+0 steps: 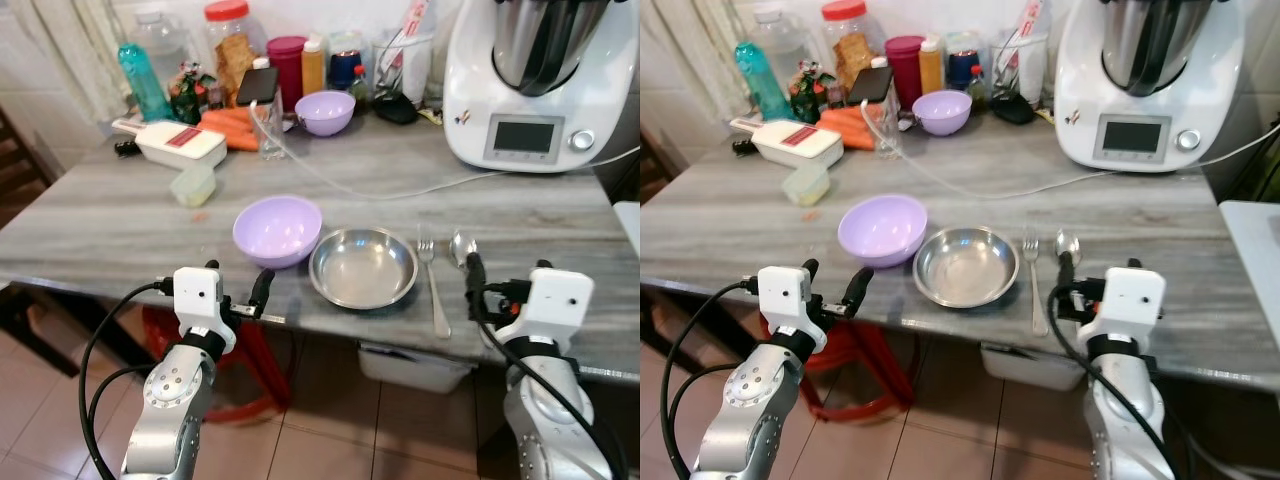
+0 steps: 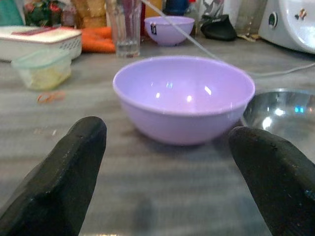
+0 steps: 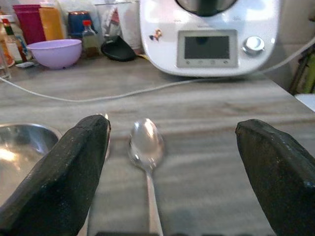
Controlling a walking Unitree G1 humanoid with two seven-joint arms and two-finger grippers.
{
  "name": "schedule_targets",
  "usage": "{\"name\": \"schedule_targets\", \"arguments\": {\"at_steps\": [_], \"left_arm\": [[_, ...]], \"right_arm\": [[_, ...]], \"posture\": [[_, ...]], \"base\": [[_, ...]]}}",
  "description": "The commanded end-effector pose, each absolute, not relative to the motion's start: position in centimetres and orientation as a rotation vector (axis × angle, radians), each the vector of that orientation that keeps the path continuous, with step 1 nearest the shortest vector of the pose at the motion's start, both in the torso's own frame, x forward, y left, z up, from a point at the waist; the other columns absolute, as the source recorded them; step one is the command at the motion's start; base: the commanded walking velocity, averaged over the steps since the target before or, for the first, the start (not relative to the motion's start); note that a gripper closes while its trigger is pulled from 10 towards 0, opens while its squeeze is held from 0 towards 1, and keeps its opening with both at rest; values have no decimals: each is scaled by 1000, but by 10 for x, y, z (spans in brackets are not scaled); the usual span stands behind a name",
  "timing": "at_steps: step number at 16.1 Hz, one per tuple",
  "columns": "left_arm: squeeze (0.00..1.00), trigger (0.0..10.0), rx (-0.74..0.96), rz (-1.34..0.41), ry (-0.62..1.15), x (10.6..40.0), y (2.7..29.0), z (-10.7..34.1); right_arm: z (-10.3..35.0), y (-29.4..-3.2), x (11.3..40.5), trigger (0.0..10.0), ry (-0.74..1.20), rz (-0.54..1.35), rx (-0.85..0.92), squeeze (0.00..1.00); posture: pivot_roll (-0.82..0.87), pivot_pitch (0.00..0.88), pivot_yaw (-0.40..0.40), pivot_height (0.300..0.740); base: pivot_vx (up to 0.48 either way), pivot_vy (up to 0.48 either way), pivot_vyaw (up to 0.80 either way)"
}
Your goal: Setting the table
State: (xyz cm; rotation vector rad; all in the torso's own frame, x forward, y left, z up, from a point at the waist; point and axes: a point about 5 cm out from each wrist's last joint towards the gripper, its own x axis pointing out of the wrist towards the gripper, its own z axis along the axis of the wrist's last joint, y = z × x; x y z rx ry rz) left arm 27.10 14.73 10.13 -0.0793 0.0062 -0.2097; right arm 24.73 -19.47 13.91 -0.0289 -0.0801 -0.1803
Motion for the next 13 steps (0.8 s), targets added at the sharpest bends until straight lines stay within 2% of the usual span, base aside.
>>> {"name": "schedule_targets", "arguments": {"at_steps": [1,13], "left_arm": [[0,10000,-59,-191,19,270,152,100],[0,10000,-48,-208,32,271,150,98]], "right_arm": [[138,-194,248,10000,-73,-187,-11,0],[134,-194,248,10000,-57,-204,16,0]], "posture": [[-98,0,109,740],[-100,0,118,740]], "base": [[-311,0,0],[-376,0,0]]}}
